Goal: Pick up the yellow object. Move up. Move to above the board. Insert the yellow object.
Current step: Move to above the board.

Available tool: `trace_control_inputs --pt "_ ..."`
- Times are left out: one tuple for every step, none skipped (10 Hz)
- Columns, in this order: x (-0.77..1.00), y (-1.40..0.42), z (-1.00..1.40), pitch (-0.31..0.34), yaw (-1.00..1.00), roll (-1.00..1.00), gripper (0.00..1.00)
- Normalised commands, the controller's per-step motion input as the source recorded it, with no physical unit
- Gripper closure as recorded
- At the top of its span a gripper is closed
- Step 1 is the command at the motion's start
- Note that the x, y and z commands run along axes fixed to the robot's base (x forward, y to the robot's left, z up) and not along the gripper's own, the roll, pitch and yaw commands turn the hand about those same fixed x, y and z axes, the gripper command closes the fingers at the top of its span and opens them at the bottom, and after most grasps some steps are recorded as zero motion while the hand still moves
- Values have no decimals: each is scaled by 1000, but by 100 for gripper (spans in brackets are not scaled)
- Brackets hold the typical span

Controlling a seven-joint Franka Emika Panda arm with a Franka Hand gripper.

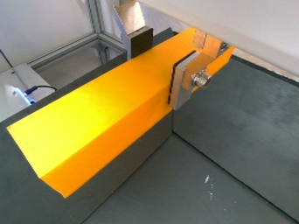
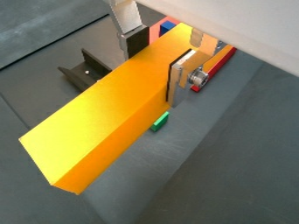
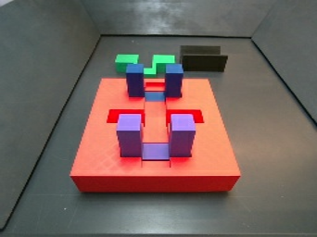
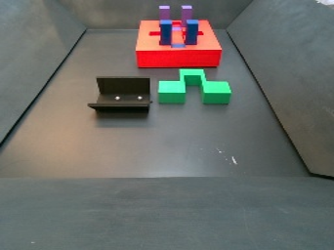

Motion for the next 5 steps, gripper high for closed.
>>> trace_control_inputs --pt "23 1 172 50 1 -2 100" --pt "656 -1400 166 75 8 -15 100" --pt "654 -1400 157 80 9 3 100" --pt "672 -1400 152 119 30 63 100" --pt "697 -1400 152 121 11 -31 100"
